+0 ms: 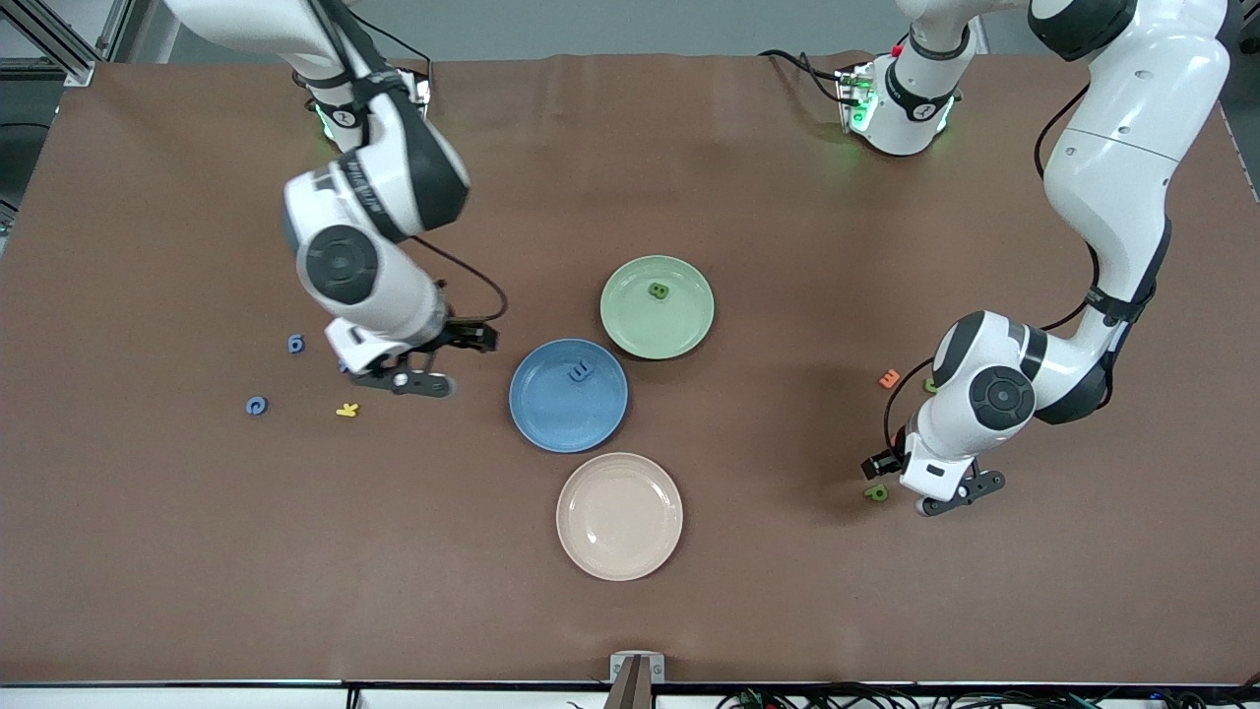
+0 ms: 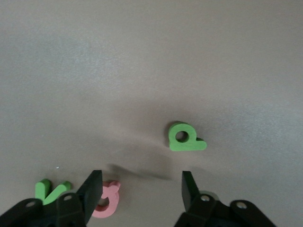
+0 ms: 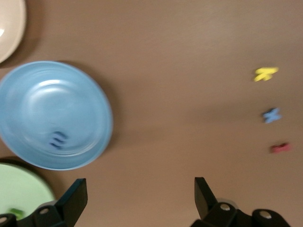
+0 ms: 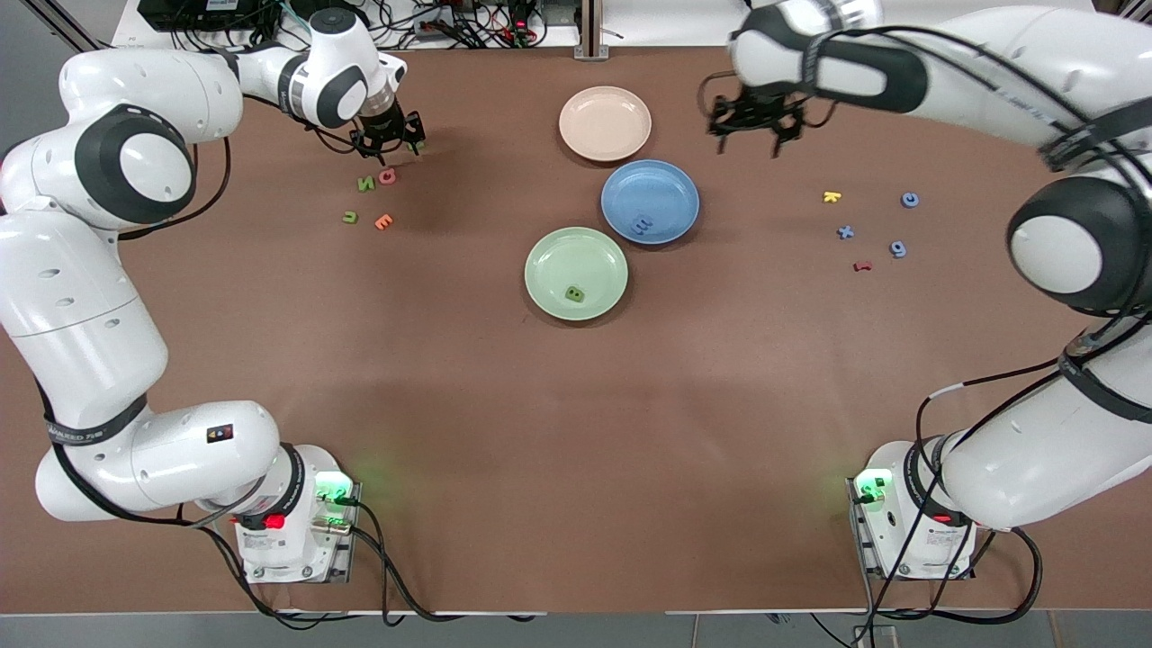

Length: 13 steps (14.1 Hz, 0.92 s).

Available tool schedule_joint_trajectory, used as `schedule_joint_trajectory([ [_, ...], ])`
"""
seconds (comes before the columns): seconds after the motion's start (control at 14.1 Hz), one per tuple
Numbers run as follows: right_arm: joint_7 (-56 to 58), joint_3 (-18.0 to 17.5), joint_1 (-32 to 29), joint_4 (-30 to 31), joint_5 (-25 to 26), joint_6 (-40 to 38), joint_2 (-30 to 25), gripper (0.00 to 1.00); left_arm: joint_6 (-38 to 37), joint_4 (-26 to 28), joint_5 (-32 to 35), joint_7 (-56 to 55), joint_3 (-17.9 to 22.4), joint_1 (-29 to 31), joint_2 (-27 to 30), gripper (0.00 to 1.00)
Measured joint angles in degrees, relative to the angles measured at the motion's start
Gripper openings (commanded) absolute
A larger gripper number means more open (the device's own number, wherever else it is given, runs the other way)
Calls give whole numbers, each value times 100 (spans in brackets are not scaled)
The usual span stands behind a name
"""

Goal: Sort letters by color into matching plates
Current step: 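Reach the left gripper to the green p while the right gripper reaches the blue x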

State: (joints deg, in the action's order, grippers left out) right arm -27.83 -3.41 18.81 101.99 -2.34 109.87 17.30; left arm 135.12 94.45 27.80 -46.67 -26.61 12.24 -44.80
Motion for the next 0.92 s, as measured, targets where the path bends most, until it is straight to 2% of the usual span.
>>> schedule_joint_trajectory([
  [0.28,1691,20,-1013,514,6,49,-192,100,0,-192,0,53,0,-53,-182,69],
  [0.42,2333,26,-1415,832,57,352,-193,100,1,-321,0,181,0,-60,-308,67],
  [0.92,3563,24,-2031,2529,188,2835,-169,100,11,-519,0,231,-4,-91,-374,67],
])
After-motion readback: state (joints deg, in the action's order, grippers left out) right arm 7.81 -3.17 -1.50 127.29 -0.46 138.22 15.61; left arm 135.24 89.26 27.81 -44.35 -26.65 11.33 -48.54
